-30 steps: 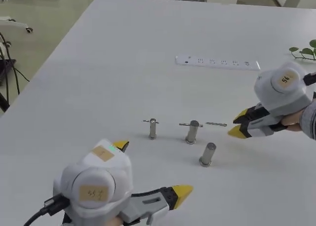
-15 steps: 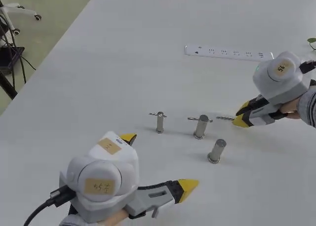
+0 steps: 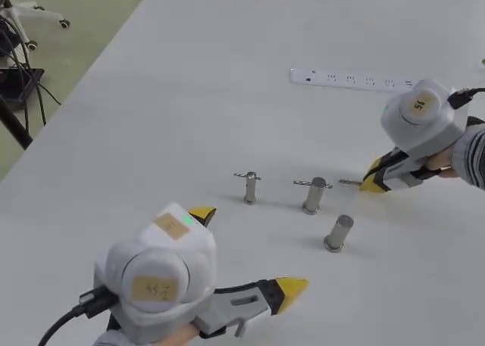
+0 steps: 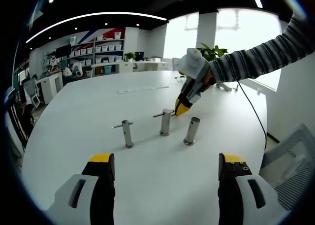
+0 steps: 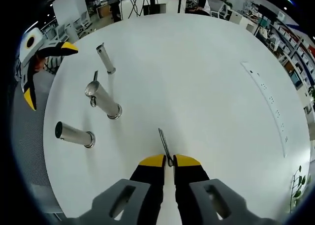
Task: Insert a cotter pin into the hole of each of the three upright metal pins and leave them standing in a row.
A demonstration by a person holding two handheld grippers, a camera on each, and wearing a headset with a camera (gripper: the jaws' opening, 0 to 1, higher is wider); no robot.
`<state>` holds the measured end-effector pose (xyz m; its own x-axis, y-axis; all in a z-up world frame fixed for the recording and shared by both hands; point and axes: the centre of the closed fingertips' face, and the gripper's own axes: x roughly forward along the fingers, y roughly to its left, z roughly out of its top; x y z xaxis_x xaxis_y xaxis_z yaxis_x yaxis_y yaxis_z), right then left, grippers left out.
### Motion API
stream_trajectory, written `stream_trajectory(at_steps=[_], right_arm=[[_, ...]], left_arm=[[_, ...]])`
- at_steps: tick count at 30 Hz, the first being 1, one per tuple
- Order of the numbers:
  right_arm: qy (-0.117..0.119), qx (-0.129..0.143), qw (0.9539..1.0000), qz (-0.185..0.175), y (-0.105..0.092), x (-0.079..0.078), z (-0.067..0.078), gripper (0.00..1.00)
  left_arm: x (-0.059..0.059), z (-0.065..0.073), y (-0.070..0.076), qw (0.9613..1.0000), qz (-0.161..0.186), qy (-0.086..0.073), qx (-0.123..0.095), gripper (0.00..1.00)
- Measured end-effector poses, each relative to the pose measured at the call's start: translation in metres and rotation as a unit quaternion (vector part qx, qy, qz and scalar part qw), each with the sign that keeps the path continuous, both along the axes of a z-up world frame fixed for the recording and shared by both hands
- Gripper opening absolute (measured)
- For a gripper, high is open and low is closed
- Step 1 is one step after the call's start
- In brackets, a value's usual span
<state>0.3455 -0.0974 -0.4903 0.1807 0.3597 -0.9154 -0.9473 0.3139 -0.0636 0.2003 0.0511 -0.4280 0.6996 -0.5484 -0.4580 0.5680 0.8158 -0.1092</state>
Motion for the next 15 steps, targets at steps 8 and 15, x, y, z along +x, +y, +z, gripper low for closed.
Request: stream_trajectory(at_steps=[8, 15], right_arm=[[-0.02, -0.028, 0.9987, 0.038, 0.0019, -0.0035, -0.0003, 0.0], [-0.026, -0.03, 0.9988, 0.028, -0.0012, -0.0083, 0.0058, 0.0]], left_arm=[[-0.0018, -0.002, -0.0028, 0.9999, -0.009, 0.004, 0.005, 0.83], [-0.0041, 0.0001, -0.0026, 0.9999, -0.014, 0.005, 0.003, 0.8]])
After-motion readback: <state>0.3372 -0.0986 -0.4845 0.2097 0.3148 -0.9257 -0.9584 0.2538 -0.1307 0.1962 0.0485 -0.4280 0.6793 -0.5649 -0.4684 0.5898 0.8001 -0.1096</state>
